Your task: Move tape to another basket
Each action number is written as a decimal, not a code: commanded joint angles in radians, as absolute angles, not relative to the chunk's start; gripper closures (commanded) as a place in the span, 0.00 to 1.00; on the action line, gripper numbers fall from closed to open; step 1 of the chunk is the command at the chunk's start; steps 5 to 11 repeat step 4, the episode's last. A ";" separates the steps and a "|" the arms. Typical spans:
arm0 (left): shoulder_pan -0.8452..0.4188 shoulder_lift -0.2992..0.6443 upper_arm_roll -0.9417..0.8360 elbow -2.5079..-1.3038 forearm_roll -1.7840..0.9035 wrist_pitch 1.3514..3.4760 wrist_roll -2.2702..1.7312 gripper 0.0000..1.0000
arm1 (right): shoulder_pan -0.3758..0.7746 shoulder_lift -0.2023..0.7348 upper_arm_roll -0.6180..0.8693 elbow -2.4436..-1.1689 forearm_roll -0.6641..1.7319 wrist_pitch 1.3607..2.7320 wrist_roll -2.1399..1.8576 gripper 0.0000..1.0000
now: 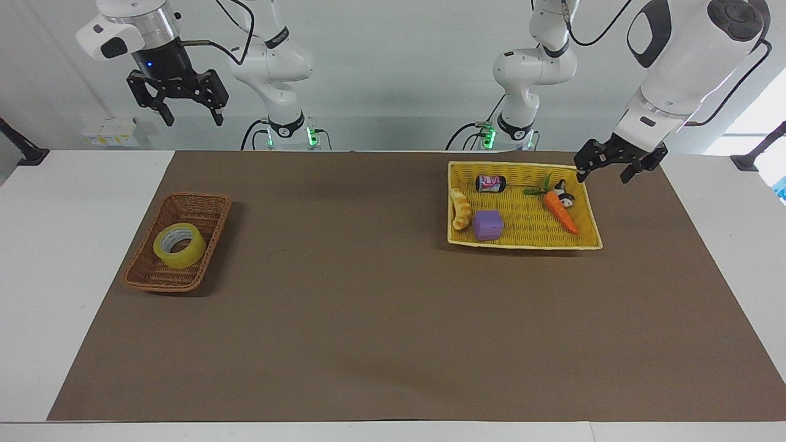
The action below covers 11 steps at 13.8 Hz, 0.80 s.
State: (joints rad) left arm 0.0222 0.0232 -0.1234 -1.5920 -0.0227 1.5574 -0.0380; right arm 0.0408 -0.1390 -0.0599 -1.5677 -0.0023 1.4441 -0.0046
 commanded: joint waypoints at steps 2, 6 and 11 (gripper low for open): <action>0.038 0.035 -0.135 -1.563 -0.005 1.531 -0.028 0.00 | 0.026 -0.160 -0.054 -1.589 0.006 1.450 -0.032 0.00; 0.038 0.035 -0.135 -1.563 -0.003 1.531 -0.029 0.00 | 0.035 -0.161 -0.054 -1.591 0.006 1.450 -0.032 0.00; 0.038 0.035 -0.135 -1.563 -0.003 1.531 -0.029 0.00 | 0.035 -0.161 -0.054 -1.591 0.006 1.450 -0.032 0.00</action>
